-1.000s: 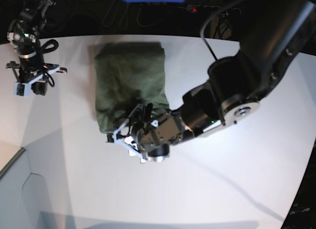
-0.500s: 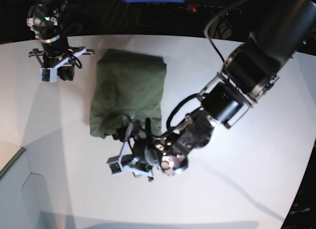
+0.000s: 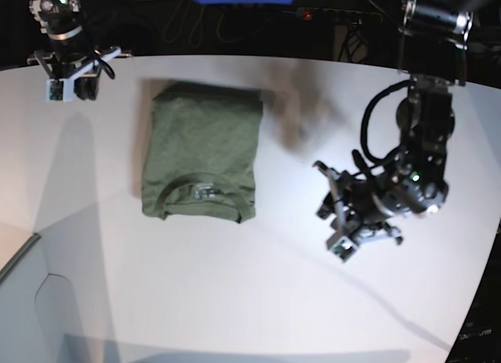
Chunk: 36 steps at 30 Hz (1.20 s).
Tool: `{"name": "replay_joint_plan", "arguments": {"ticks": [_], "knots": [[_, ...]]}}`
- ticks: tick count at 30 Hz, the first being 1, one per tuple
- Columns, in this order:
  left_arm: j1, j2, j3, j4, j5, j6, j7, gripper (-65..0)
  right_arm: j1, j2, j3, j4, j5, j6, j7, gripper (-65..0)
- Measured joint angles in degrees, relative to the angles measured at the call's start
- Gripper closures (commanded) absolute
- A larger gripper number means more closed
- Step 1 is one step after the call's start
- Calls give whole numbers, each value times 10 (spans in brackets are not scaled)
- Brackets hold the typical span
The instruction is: Layout the t-shirt on the table in an organized manner, then fold the t-shirt properly
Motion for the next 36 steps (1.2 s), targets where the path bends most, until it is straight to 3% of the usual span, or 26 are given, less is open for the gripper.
{"name": "replay_joint_plan", "arguments": {"ticks": [3, 9, 12, 18, 19, 22, 26, 30, 36], "knots": [[82, -2, -100, 83, -2, 3, 18, -1, -27, 3, -1, -3, 4, 0, -3, 0], [285, 1, -262, 158, 4, 3, 29, 0, -66, 1, -6, -16, 6, 0, 2, 0], [354, 23, -315, 157, -2, -1, 22, 0, -72, 3, -7, -54, 6, 0, 3, 0], [412, 76, -393, 52, 2, -3, 25, 0, -75, 18, -17, -162, 5, 2, 3, 0], [415, 76, -390, 28, 1, -4, 13, 0, -75, 24, -23, -181, 5, 9, 7, 0], [420, 76, -385, -51, -2, -4, -98, 0, -64, 25, -27, -253, 8, 26, 20, 0], [421, 74, -344, -174, 8, 0, -216, 0, -23, 29, -29, -392, 1, 28, 90, 0], [397, 74, -345, -310, 82, 3, -294, 0, 13, 44, -31, -518, 4, 28, 181, 0], [281, 66, -346, -591, 149, 2, -429, 0, 75, 66, -31, -709, -2, 19, 290, 0]]}}
